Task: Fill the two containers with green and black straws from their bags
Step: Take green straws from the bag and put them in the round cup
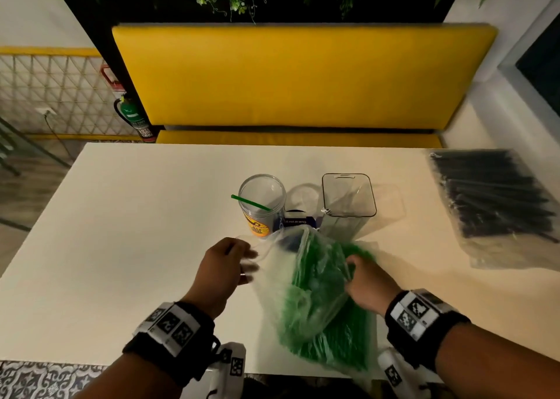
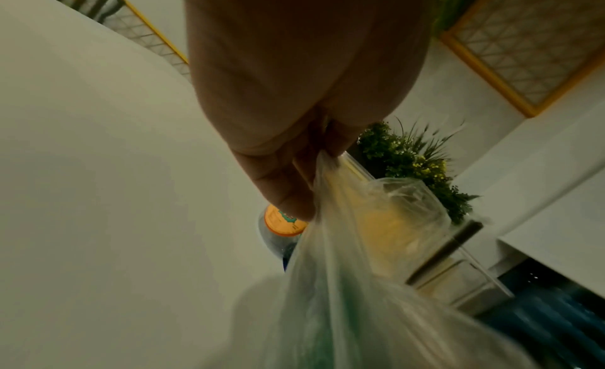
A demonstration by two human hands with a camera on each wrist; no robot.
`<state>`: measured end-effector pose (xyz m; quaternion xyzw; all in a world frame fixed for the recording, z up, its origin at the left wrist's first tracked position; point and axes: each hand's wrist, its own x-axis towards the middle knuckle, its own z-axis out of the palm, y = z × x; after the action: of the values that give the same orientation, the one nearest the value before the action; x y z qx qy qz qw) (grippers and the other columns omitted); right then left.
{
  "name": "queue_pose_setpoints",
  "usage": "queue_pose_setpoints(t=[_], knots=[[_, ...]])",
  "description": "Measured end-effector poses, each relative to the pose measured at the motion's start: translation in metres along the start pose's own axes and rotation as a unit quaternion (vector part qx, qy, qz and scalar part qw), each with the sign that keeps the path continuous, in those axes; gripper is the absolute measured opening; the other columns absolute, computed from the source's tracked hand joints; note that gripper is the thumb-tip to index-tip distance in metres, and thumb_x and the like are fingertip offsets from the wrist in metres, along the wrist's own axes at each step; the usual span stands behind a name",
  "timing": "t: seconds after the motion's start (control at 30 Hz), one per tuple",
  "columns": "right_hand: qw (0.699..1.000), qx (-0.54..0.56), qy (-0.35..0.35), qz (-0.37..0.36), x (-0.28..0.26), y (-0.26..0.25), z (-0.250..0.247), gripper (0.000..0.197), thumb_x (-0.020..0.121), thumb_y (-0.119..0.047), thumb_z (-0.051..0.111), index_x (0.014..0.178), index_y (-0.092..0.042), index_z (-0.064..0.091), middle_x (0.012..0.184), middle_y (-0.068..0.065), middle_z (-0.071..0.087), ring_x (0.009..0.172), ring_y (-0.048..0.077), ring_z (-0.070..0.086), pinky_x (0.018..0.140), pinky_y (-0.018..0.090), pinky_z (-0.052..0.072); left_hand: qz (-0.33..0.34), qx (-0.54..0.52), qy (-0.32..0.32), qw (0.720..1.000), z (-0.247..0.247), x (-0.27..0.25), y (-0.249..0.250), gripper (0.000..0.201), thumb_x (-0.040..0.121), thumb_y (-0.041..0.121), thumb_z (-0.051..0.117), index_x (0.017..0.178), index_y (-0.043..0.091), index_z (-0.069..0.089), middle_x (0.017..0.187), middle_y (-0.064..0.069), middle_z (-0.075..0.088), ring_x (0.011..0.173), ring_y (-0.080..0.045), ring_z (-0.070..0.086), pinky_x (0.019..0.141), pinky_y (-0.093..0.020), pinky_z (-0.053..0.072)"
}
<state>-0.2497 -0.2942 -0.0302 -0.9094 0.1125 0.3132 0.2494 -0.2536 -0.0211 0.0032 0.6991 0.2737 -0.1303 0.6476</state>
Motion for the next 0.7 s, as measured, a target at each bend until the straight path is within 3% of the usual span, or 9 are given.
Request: queue_pose_setpoints(t=[0.1,0.2,0.3,0.37,0.47,0.57,0.6,0.67,0.7], knots=[[0.986,-0.051,0.108,-0.116,-0.023,-0.031,0.001,0.048,0.092,-0.038,0.056,0.133,-0.022,0.036,0.123,0.004,0.046,0.096,0.016,0.056,0.077,0.027,0.051,0.01,-0.008,-0.048,0.999,0.005,-0.014,0.004,0.022,0.104,0.016,0.045,0.098,0.002,0.06,0.094,-0.013,0.077,0.076,-0.028,0.071,0.071,-0.038,0.053],[0.988,0.108,0.042,-0.103,-0.021,-0.067,0.011,0.056,0.084,-0.059,0.061,0.122,-0.026,0.038,0.105,-0.007,0.052,0.083,0.012,0.059,0.06,0.024,0.045,0.032,-0.021,-0.1,0.994,0.01,-0.027,0.007,0.024,0.107,0.016,0.042,0.098,0.0,0.057,0.098,-0.015,0.077,0.083,-0.035,0.073,0.076,-0.042,0.054],[0.97,0.235,-0.005,-0.06,0.007,-0.077,0.025,0.037,0.078,-0.031,0.077,0.108,-0.019,0.059,0.1,0.0,0.068,0.09,0.022,0.067,0.082,0.044,0.057,0.042,-0.032,-0.111,0.992,0.01,-0.032,0.011,0.023,0.107,0.017,0.042,0.097,0.004,0.058,0.1,-0.016,0.076,0.087,-0.041,0.072,0.078,-0.044,0.055],[0.955,0.294,-0.003,-0.03,0.016,-0.074,0.025,0.007,0.085,-0.014,0.069,0.091,-0.016,0.067,0.092,0.008,0.07,0.086,0.025,0.069,0.081,0.046,0.059,0.037,-0.044,-0.077,0.995,0.005,-0.028,0.009,0.022,0.106,0.017,0.043,0.099,0.004,0.059,0.101,-0.017,0.075,0.08,-0.038,0.072,0.073,-0.041,0.055],[0.879,0.47,-0.081,0.012,0.015,-0.064,0.013,0.012,0.093,-0.006,0.059,0.101,-0.012,0.065,0.1,0.013,0.069,0.087,0.025,0.068,0.07,0.038,0.059,-0.004,-0.063,0.019,0.998,-0.014,-0.011,-0.003,0.018,0.105,0.017,0.046,0.104,0.005,0.059,0.101,-0.018,0.075,0.071,-0.032,0.07,0.065,-0.035,0.051],[0.787,0.599,-0.144,0.016,0.007,-0.054,0.0,0.014,0.097,-0.005,0.049,0.106,-0.005,0.059,0.087,0.013,0.066,0.08,0.026,0.064,0.069,0.041,0.056,-0.043,-0.064,0.108,0.991,-0.033,0.004,-0.015,0.018,0.097,0.008,0.055,0.115,0.01,0.055,0.112,-0.021,0.07,0.08,-0.03,0.066,0.069,-0.034,0.051],[0.778,0.611,-0.147,0.022,0.005,-0.055,-0.002,0.014,0.098,-0.006,0.046,0.101,-0.005,0.059,0.08,0.012,0.064,0.076,0.026,0.062,0.069,0.041,0.055,-0.01,-0.027,0.159,0.987,-0.036,0.004,-0.014,0.026,0.094,0.005,0.056,0.118,0.012,0.053,0.117,-0.02,0.066,0.086,-0.027,0.064,0.07,-0.033,0.051],[0.778,0.611,-0.138,0.047,0.005,-0.06,-0.003,0.018,0.098,-0.012,0.046,0.087,-0.007,0.059,0.068,0.007,0.055,0.063,0.024,0.056,0.065,0.038,0.051,0.171,0.083,0.236,0.953,-0.032,-0.007,-0.004,0.028,0.088,0.009,0.056,0.116,0.012,0.052,0.114,-0.012,0.061,0.089,-0.018,0.059,0.075,-0.031,0.05],[0.782,0.605,-0.136,0.061,0.005,-0.063,-0.002,0.018,0.097,-0.016,0.048,0.086,-0.009,0.06,0.066,0.005,0.051,0.058,0.022,0.053,0.061,0.036,0.05,0.28,0.126,0.205,0.929,-0.023,-0.017,0.005,0.025,0.086,0.013,0.054,0.111,0.013,0.054,0.106,-0.006,0.061,0.084,-0.013,0.058,0.074,-0.024,0.049]])
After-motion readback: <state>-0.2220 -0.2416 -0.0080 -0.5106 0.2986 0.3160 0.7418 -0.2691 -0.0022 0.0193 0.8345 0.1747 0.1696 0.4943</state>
